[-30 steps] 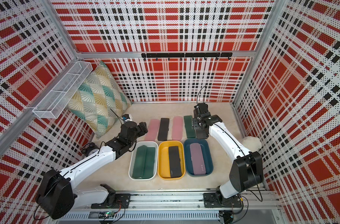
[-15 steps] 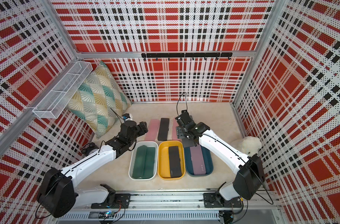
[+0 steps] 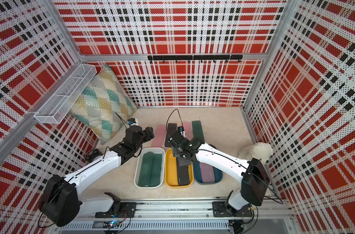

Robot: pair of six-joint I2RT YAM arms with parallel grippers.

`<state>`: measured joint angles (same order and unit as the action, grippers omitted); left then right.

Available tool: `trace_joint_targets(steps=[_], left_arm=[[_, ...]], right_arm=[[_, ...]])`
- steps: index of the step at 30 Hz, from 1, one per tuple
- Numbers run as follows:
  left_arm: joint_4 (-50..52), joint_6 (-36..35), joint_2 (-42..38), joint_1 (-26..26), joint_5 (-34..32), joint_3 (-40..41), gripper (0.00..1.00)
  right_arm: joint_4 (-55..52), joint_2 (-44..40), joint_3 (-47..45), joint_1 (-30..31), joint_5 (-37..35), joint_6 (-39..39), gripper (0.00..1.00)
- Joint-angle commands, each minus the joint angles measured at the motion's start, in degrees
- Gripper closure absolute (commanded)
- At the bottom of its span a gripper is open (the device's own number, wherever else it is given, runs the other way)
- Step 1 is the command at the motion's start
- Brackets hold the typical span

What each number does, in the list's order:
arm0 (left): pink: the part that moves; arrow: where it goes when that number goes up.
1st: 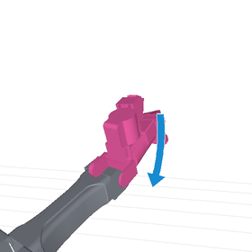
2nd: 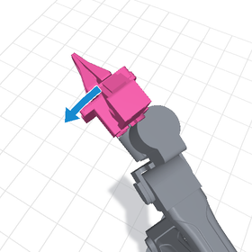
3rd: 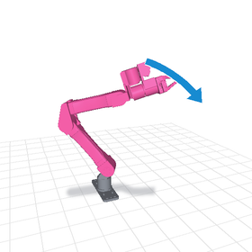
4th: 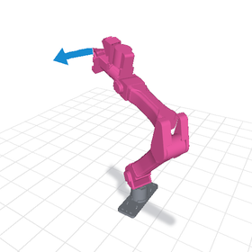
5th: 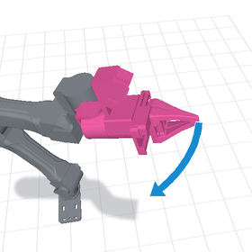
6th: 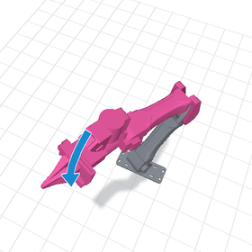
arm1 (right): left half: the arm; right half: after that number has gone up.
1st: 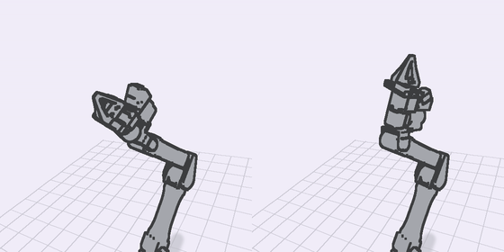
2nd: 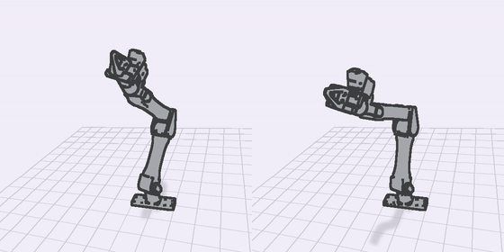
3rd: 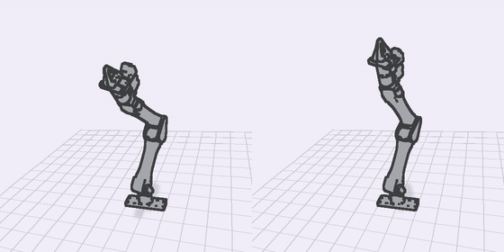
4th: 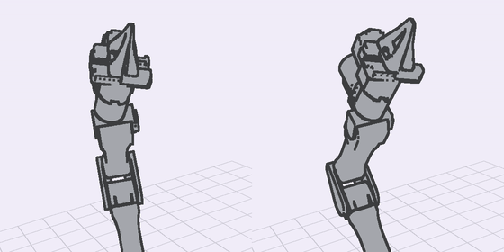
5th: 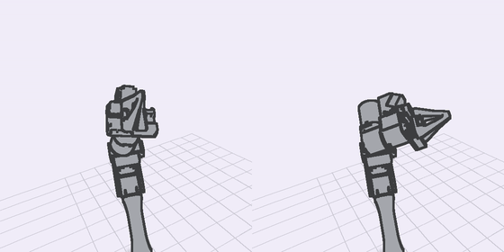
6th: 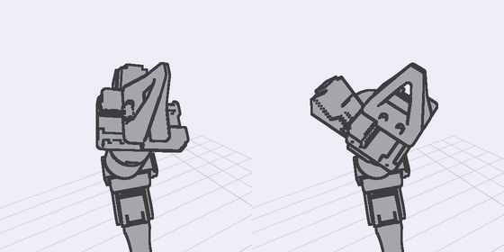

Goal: Place the pencil cases by color into the storage box
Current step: Place the pencil case at the storage box.

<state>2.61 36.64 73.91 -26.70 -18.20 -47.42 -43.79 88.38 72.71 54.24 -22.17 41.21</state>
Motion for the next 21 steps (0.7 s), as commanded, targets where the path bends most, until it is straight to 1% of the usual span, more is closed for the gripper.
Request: trace_joint_targets(steps=[1, 8, 21], left_arm=[[-1.4, -1.1, 0.5, 0.6, 0.7, -2.1, 0.2], [-1.4, -1.6, 0.2, 0.9, 1.5, -2.0, 0.2], [-1.4, -1.9, -1.4, 1.5, 1.9, -0.7, 0.2]], right_arm=[[1.6, 1.3, -0.8, 2.4, -1.5, 4.8, 0.51], [3.5, 3.7, -2.7, 5.3, -0.9, 8.9, 0.51], [7.3, 7.0, -6.4, 7.0, 0.5, 12.6, 0.51]])
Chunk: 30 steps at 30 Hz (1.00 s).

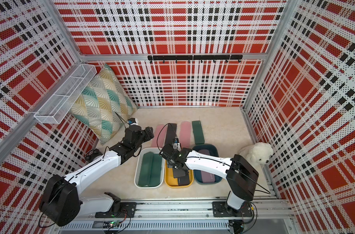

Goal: Place the pencil cases by color into the storage box
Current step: Place the pencil case at the storage box.

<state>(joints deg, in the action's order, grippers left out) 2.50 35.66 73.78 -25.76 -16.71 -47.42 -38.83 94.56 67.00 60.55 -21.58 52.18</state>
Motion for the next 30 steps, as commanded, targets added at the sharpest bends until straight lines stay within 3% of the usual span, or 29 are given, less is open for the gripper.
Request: trace_joint_targets(steps=[1, 30], left_arm=[[-1.3, -0.9, -1.4, 0.6, 0.4, -0.7, 0.2], [-1.3, -1.4, -1.8, 2.2, 1.7, 0.2, 0.2]], right_arm=[[2.6, 1.1, -0.8, 0.8, 0.2, 1.7, 0.51], [5.4, 7.7, -1.9, 1.5, 2.0, 2.9, 0.49]])
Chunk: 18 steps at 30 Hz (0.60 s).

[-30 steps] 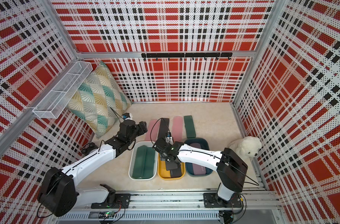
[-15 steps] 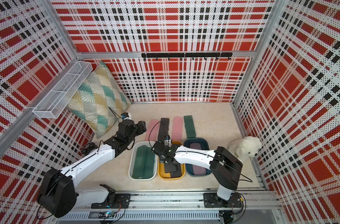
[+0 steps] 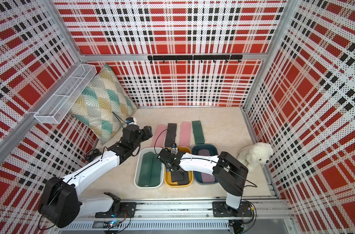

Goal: Place the pencil cases by color into the storage box
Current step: Place the pencil case at the storage box.

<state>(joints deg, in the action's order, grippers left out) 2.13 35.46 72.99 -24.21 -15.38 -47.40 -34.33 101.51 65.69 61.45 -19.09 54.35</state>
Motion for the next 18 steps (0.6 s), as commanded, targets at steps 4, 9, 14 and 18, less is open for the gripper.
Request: trace_joint_targets(steps=[4, 9, 14, 18], left_arm=[[-1.0, -1.4, -0.7, 0.6, 0.6, 0.2, 0.2], [-1.1, -1.4, -0.4, 0.6, 1.0, 0.3, 0.2], [-1.3, -1.3, -0.2, 0.6, 1.3, 0.3, 0.2], [-1.6, -1.4, -0.2, 0.6, 1.8, 0.2, 0.2]], right_arm=[[0.9, 1.0, -0.6, 0.5, -0.3, 0.8, 0.43], [0.4, 0.9, -0.2, 0.6, -0.5, 0.7, 0.36], [-0.3, 0.2, 0.1, 0.7, -0.3, 0.6, 0.32], [-1.2, -0.7, 0.6, 0.8, -0.5, 0.5, 0.29]])
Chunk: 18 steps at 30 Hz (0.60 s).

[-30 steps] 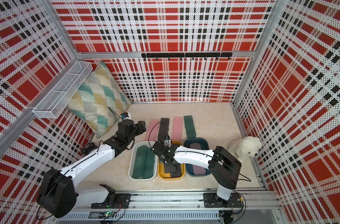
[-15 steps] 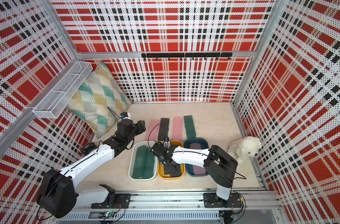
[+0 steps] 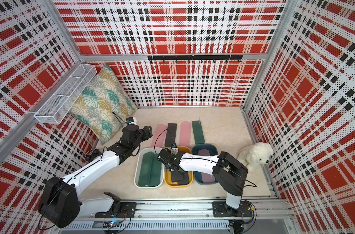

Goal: Place the pencil cases by color into the storage box
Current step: Place the pencil case at the storage box.

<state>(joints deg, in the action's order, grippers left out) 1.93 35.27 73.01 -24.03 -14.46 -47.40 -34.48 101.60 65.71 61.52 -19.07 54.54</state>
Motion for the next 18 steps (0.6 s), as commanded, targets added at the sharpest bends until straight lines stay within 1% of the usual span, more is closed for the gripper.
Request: trace_joint_targets(steps=[1, 13, 18], left_arm=[[-1.5, -1.1, 0.0, 0.4, 0.9, 0.2, 0.2], [-1.8, -1.1, -0.2, 0.5, 1.8, 0.3, 0.2], [-1.7, -1.1, -0.5, 0.4, 1.7, 0.6, 0.2]], right_arm=[[-1.2, -0.9, 0.6, 0.8, -0.7, 0.3, 0.28], [-2.1, -1.0, 1.2, 0.8, -0.8, -0.2, 0.17], [-2.0, -0.9, 1.3, 0.9, -0.7, -0.4, 0.15]])
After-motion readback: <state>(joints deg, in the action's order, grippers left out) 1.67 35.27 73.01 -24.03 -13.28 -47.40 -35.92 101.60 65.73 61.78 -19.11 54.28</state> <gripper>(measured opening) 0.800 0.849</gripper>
